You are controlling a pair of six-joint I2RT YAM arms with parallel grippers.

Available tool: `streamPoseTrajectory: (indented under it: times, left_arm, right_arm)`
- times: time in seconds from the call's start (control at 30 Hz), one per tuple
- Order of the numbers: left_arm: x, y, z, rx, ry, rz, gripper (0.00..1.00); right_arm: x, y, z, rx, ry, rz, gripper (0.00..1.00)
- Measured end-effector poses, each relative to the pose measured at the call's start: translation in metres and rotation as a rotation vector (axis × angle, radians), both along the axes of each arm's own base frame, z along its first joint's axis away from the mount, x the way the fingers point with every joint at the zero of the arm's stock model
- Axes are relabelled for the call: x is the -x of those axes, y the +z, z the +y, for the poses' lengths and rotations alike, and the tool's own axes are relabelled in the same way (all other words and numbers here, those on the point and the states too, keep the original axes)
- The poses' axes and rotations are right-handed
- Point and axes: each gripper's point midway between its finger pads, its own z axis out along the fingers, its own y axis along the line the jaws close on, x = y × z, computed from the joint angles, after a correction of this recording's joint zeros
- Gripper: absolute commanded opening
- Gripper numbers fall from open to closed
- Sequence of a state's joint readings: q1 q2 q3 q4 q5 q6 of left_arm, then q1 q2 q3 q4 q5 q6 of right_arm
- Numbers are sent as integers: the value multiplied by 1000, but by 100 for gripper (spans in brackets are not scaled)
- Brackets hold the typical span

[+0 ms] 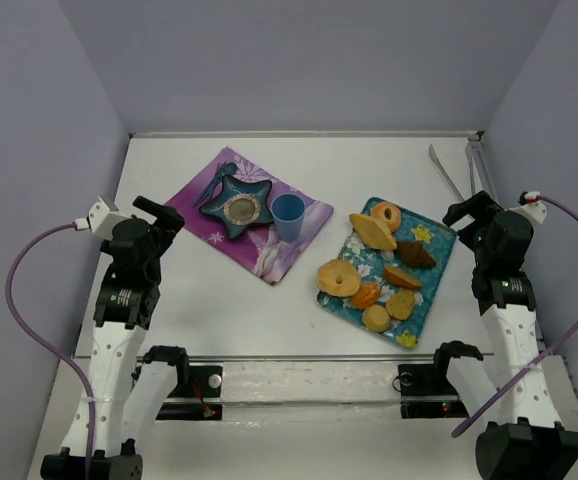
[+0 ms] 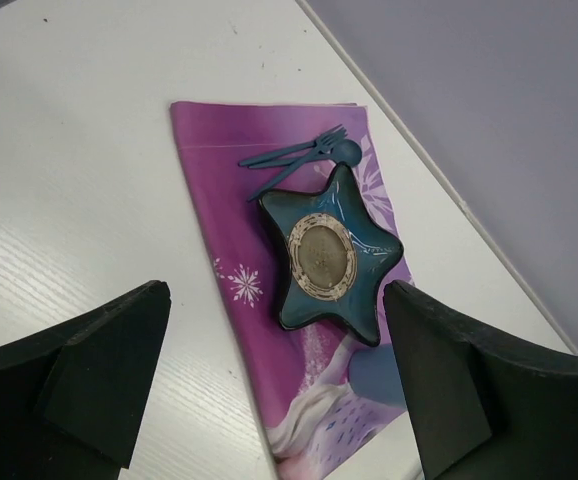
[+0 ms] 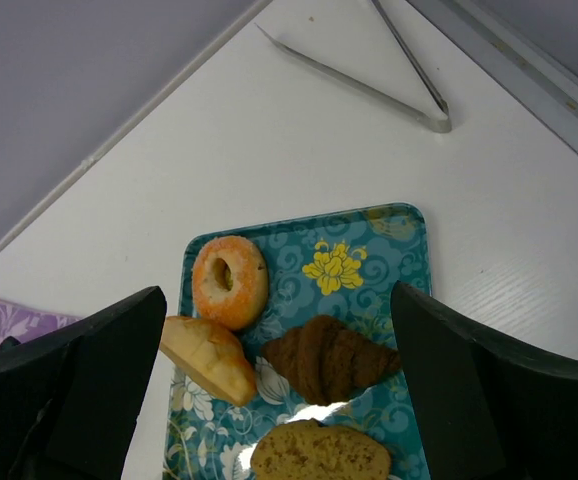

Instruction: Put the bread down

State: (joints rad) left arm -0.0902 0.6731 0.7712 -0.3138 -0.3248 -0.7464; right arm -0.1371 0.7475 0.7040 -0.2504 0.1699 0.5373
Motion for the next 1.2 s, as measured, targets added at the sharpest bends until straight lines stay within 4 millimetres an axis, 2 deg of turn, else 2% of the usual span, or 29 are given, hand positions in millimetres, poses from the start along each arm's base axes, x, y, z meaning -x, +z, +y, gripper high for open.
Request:
streamPoseTrajectory:
  times: [0.33, 0.43, 0.63, 0.7, 0.77, 0.83, 0.97, 1.07, 1.13, 1.2]
  left_arm:
    - [-1, 3, 0, 1, 0, -12, 99]
    - [-5, 5, -1, 4, -4, -26, 99]
    - [-18, -2, -4, 3, -12, -12, 99]
    - [-22, -4, -5, 5, -14, -9, 99]
    - [-30, -7, -6, 4, -23, -3, 99]
    - [-35, -12, -8, 2, -27, 11, 99]
    - [-41, -23, -8, -12, -31, 49, 99]
    - [-42, -28, -5, -27, -29, 67, 99]
    - [-42, -29, -3, -35, -22, 72, 99]
    - [-42, -29, 1, -41, -6, 75, 99]
  right_arm:
    - [-3, 2, 2, 37, 37, -1, 100]
    - [-11, -7, 6, 54, 80, 38, 100]
    - [-37, -37, 5, 95, 150, 218, 100]
    - [-52, -42, 0, 117, 162, 305, 99]
    - [-82, -33, -12, 183, 175, 375, 100]
    - [-102, -29, -19, 219, 182, 397, 98]
    - [-137, -35, -40, 326, 321, 454, 98]
    - [-160, -58, -62, 421, 429, 526, 98]
    - [-175, -82, -80, 468, 489, 580, 98]
    - [-181, -106, -90, 498, 570, 636, 98]
